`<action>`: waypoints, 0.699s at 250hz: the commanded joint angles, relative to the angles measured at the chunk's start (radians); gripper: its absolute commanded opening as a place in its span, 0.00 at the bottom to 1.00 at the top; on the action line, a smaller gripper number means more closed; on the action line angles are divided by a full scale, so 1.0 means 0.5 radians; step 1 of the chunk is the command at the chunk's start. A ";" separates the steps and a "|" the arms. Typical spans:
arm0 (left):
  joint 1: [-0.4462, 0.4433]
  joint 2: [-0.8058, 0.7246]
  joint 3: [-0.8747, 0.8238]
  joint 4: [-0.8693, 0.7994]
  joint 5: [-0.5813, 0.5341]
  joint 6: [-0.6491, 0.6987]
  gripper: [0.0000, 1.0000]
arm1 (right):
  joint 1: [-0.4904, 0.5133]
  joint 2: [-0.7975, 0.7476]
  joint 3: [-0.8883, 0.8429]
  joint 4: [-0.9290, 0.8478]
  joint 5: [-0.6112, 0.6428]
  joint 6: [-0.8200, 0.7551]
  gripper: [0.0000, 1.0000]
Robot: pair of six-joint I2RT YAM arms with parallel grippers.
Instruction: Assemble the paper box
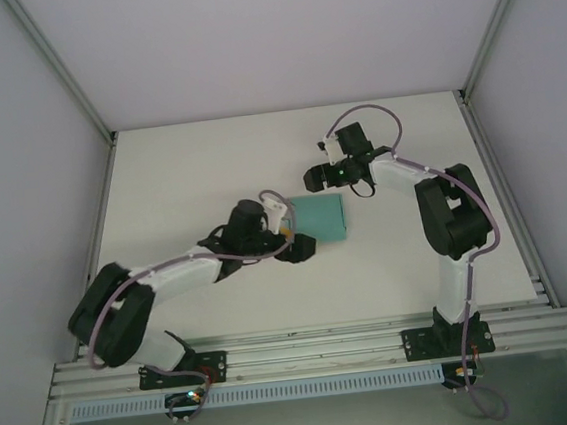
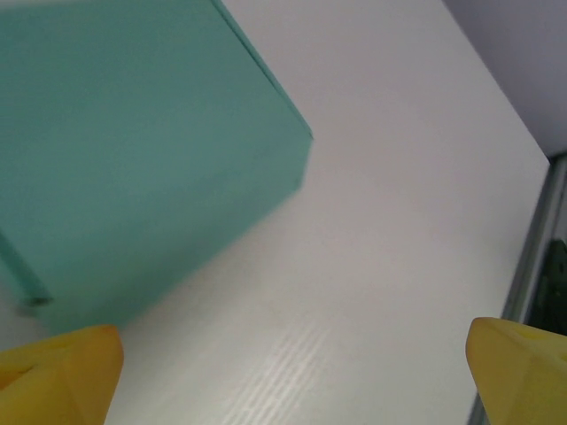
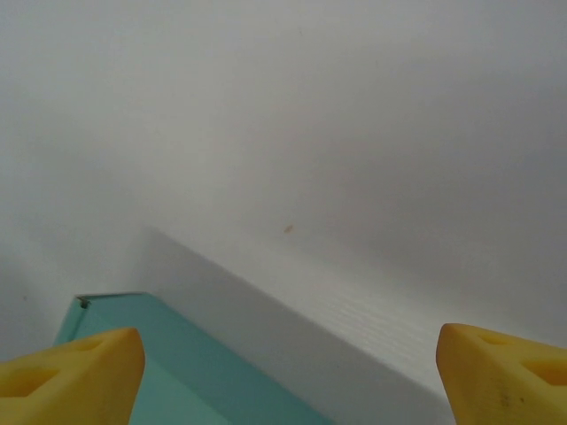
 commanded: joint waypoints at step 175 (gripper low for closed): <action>-0.125 0.719 0.367 0.569 -0.215 -0.241 1.00 | 0.059 0.170 -0.189 -0.230 -0.532 0.097 0.57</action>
